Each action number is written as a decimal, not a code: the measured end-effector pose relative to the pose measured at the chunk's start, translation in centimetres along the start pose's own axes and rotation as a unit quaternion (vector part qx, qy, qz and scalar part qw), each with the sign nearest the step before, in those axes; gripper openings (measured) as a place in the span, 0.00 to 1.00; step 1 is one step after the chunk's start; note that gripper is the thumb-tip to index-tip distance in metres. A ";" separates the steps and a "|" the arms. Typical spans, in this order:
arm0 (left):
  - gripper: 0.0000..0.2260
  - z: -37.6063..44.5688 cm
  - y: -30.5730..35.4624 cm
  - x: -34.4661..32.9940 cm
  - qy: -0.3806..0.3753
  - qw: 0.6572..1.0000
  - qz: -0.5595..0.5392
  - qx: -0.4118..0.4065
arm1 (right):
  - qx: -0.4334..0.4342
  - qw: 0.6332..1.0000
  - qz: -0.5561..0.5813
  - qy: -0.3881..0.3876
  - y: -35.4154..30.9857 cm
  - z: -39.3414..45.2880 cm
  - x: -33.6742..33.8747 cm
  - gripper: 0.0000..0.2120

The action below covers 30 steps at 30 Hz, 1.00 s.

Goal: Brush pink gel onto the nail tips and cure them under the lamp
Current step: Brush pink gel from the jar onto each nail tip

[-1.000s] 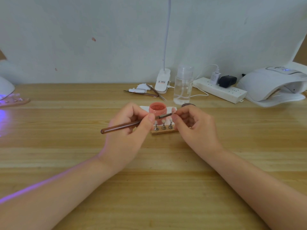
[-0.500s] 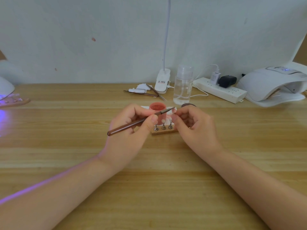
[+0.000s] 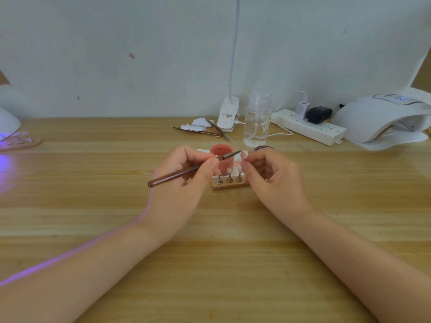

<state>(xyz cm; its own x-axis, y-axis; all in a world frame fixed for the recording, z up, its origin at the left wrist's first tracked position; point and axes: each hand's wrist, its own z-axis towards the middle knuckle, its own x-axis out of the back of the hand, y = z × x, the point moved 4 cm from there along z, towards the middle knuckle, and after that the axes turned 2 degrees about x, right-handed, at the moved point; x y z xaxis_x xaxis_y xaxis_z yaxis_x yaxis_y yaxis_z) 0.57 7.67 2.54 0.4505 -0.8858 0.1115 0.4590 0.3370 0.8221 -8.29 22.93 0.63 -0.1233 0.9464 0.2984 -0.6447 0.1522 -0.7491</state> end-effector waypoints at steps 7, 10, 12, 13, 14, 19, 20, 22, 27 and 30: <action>0.06 0.0 0.1 0.2 -0.028 0.999 0.009 -0.027 | -0.005 1.000 -0.011 -0.005 0.1 0.0 0.0 0.01; 0.07 0.1 0.2 0.3 -0.018 0.999 0.004 -0.035 | -0.003 1.000 -0.014 -0.003 0.1 0.0 0.1 0.00; 0.05 0.1 0.0 0.3 -0.007 1.000 0.009 -0.025 | 0.000 1.000 -0.019 -0.002 0.2 0.0 0.0 0.00; 0.04 0.1 -0.1 0.3 -0.005 1.000 0.014 -0.020 | 0.002 1.000 -0.020 0.000 0.1 0.0 0.0 0.01; 0.02 0.1 -0.1 0.2 -0.005 1.000 0.017 -0.015 | 0.004 1.000 -0.021 0.002 0.1 0.0 0.0 0.01; 0.04 -0.1 -0.1 0.1 -0.019 0.999 0.039 -0.012 | 0.002 1.000 -0.020 0.005 0.2 0.1 0.0 0.01; 0.05 -0.1 0.0 0.2 -0.021 0.999 0.039 -0.016 | 0.001 1.000 -0.021 0.003 0.2 0.1 0.1 0.00; 0.07 -0.1 0.3 0.3 -0.025 0.998 0.039 -0.031 | -0.001 1.000 -0.024 0.000 0.1 0.1 0.1 0.01; 0.06 0.0 0.3 0.5 0.008 0.999 0.026 -0.024 | 0.000 1.000 -0.028 0.001 0.1 0.1 0.1 0.01; 0.03 0.0 0.2 0.4 0.016 0.999 0.031 -0.009 | 0.003 1.000 -0.029 0.004 0.1 0.1 0.1 0.01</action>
<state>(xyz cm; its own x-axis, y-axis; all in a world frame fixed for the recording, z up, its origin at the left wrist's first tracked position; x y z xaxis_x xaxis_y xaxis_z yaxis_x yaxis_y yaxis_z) 0.79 7.39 2.76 0.5032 -0.8523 0.1428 0.4436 0.3966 0.8037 -8.41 22.99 0.65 -0.0790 0.9381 0.3372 -0.6549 0.2062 -0.7270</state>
